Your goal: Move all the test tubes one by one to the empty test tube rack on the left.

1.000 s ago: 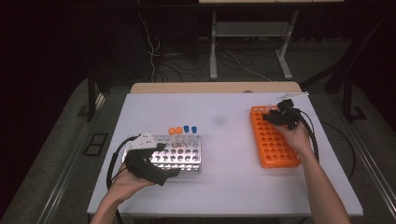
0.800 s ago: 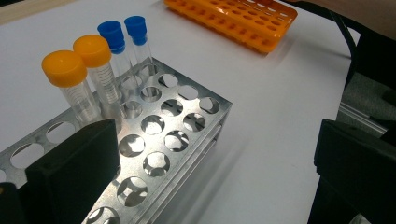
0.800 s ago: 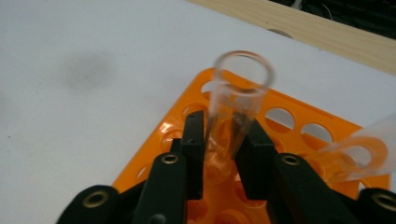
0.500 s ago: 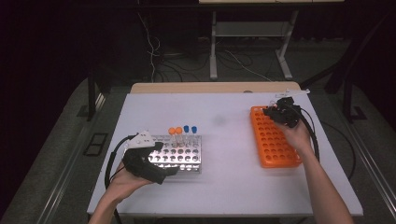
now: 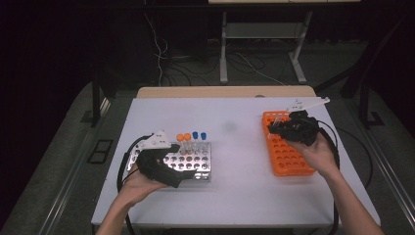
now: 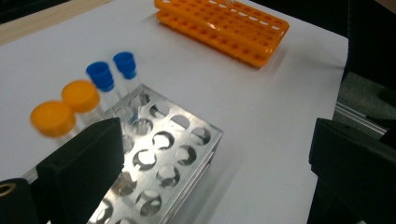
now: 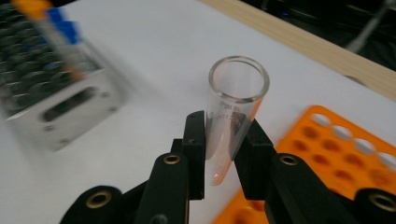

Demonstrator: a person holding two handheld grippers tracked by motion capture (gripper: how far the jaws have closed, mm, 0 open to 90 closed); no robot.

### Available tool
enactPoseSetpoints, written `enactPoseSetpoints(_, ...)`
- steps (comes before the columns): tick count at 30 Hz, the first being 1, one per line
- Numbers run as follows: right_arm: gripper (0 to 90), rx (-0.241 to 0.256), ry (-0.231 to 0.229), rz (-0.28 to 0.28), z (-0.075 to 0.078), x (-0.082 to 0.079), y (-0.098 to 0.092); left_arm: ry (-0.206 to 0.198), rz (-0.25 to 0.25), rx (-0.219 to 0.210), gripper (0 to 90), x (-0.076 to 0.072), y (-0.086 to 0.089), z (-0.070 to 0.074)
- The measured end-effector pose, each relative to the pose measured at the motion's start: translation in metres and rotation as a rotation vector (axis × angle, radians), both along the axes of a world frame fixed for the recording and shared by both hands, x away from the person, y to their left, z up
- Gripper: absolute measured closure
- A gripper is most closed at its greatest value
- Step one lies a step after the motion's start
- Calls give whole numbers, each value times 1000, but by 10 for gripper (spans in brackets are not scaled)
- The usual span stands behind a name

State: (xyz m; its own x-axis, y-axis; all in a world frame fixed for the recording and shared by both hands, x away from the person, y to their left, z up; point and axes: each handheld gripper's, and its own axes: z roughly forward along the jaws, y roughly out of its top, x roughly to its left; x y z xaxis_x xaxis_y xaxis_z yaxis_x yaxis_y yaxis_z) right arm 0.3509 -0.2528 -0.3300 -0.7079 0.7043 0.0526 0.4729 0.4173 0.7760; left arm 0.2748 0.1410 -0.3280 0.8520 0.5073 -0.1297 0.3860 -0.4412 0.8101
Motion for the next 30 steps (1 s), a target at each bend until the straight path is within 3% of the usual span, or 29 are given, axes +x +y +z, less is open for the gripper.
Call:
enactPoseSetpoints(5,751,-17,12,101,5,-21,25,-8,-42,2,40,2,-15,8)
enactPoseSetpoints(15,751,-39,50,261,6,-47,65,-5,-104,14,97,7,-32,20)
enactPoseSetpoints(30,750,-95,77,439,7,-75,114,-1,-195,17,223,8,-50,28)
